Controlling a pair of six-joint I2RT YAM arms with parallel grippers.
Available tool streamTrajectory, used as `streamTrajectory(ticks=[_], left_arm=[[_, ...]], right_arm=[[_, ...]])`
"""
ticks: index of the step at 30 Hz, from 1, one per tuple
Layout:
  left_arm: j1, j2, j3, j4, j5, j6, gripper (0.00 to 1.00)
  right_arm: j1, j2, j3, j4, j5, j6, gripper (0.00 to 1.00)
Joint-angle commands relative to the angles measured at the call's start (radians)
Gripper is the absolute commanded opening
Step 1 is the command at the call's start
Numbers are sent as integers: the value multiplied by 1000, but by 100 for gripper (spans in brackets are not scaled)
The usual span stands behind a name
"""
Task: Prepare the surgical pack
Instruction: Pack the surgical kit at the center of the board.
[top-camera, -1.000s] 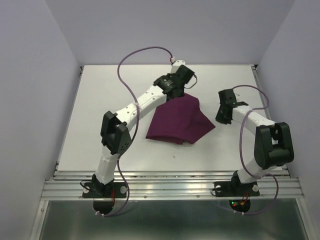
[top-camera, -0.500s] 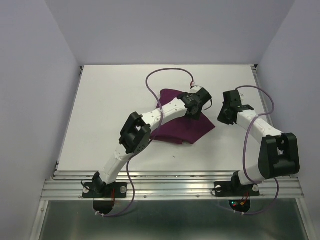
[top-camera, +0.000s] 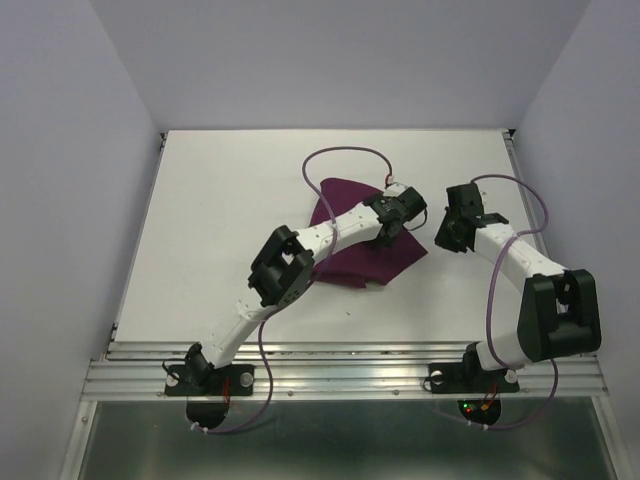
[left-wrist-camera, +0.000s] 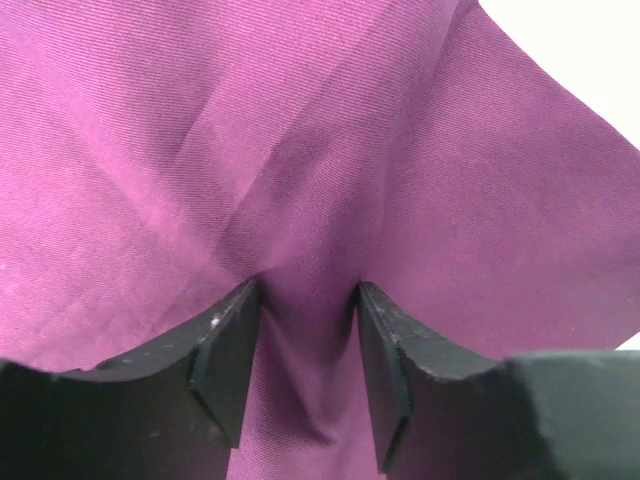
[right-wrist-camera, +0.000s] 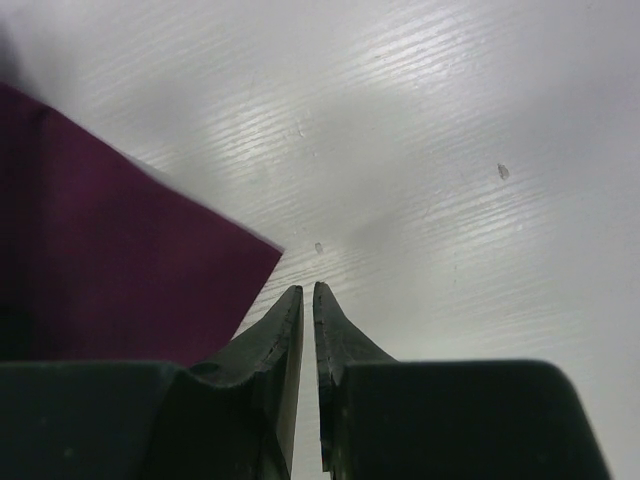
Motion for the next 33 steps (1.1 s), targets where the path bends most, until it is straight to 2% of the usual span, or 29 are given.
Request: streamTrajectory(ticks=[1, 3, 7, 8, 9, 10, 16, 19, 23, 29, 33], left_arm=[[-8, 21, 39, -18, -13, -13, 49], [-8, 29, 41, -18, -15, -13, 45], [-9, 43, 44, -1, -4, -1, 31], [-8, 52, 45, -1, 2, 3, 20], [-8, 57, 53, 0, 5, 8, 15], [-8, 63, 56, -4, 7, 8, 0], [5, 0, 45, 11, 28, 7, 0], [32, -130, -34, 87, 88, 14, 0], [69, -207, -99, 144, 166, 17, 0], [86, -215, -103, 161, 182, 8, 0], [87, -195, -93, 169, 197, -3, 0]], right_arm=[[-6, -39, -10, 25, -21, 7, 15], [-6, -39, -19, 30, -30, 12, 15], [-6, -42, -47, 45, -60, 24, 15], [-6, -41, -57, 52, -77, 25, 15], [-6, -41, -65, 57, -85, 32, 15], [-6, -42, -70, 63, -94, 35, 15], [-6, -41, -87, 102, -168, 48, 13], [-6, -52, -88, 135, -240, 73, 12], [8, -84, -102, 222, -336, 124, 11], [77, -128, -133, 319, -407, 216, 9], [167, -164, -185, 358, -415, 281, 8]])
